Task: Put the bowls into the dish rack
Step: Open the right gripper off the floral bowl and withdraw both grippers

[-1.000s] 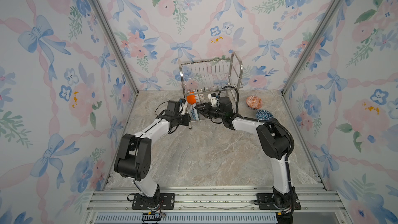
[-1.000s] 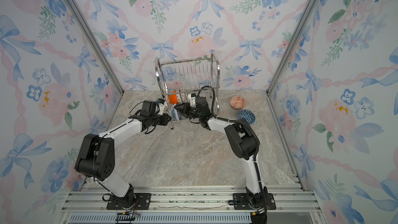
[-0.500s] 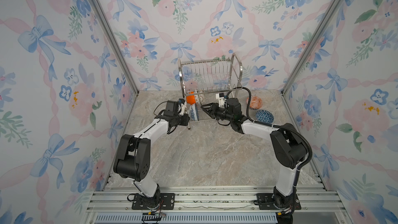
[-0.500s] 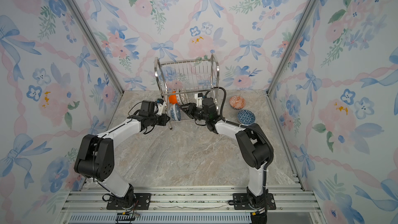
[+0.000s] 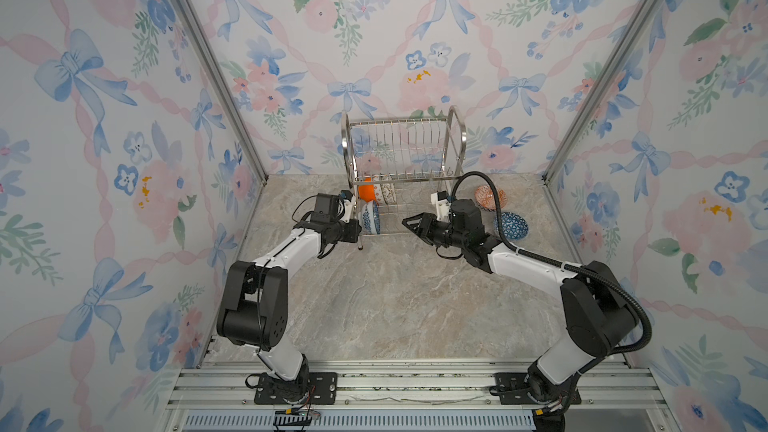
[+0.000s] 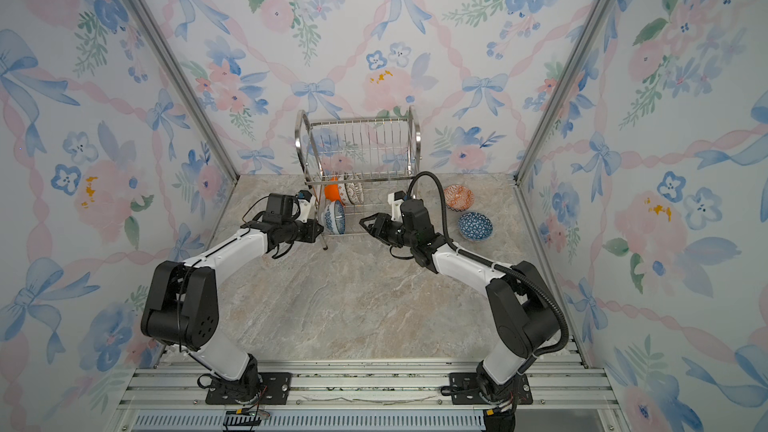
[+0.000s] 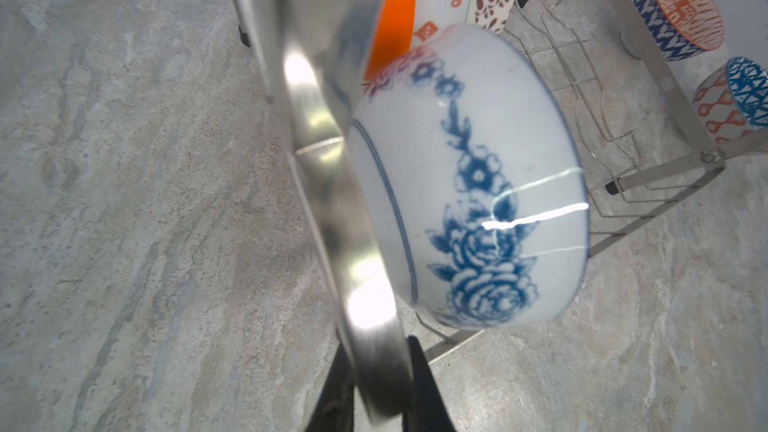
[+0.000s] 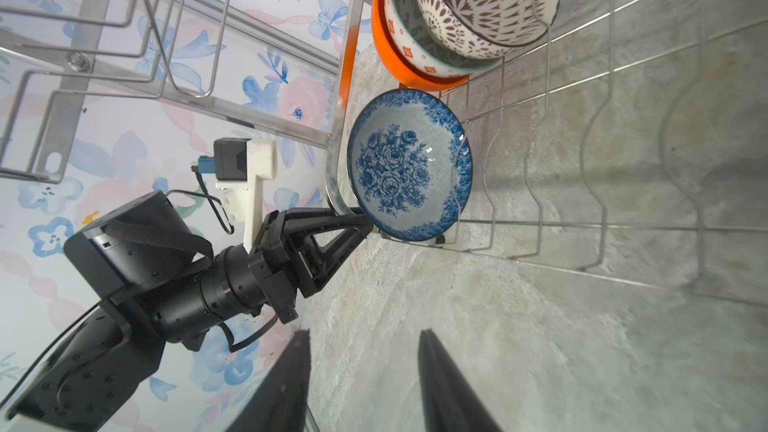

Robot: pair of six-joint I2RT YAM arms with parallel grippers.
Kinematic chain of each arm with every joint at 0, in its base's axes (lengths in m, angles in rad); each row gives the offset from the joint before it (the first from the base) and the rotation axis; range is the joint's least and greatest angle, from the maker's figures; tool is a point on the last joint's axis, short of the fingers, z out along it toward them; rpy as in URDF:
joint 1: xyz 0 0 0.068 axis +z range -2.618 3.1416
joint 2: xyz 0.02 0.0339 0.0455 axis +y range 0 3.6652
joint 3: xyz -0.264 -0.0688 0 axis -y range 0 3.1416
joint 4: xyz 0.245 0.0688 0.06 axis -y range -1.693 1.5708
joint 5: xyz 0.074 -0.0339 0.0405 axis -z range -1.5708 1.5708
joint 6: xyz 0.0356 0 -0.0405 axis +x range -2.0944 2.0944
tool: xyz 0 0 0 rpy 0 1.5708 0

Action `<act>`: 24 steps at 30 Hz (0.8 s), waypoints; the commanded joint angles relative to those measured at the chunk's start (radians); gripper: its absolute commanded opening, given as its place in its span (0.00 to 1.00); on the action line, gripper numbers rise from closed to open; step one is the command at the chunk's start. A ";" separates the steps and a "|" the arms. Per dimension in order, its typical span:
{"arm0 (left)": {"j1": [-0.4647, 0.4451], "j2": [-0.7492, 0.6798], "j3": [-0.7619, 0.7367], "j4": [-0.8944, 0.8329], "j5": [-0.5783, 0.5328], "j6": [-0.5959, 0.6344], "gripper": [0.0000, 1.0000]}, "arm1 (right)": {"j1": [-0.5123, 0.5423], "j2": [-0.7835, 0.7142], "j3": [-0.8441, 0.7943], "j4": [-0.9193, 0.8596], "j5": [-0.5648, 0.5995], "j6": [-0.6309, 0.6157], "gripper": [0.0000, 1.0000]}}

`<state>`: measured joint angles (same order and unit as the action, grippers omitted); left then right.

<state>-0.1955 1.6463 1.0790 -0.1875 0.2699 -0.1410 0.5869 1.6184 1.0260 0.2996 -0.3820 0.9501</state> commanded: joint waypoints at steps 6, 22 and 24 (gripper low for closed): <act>0.021 -0.024 -0.037 -0.077 0.019 -0.093 0.25 | 0.047 -0.147 -0.034 -0.242 0.156 -0.144 0.52; 0.021 -0.200 -0.093 -0.078 -0.011 -0.179 0.76 | 0.039 -0.311 -0.029 -0.514 0.301 -0.231 0.77; 0.021 -0.246 -0.122 -0.077 0.000 -0.207 0.88 | 0.038 -0.362 -0.036 -0.565 0.347 -0.243 0.90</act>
<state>-0.1814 1.4559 0.9905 -0.2504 0.2623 -0.2993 0.6292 1.3331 1.0042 -0.1547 -0.1131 0.7483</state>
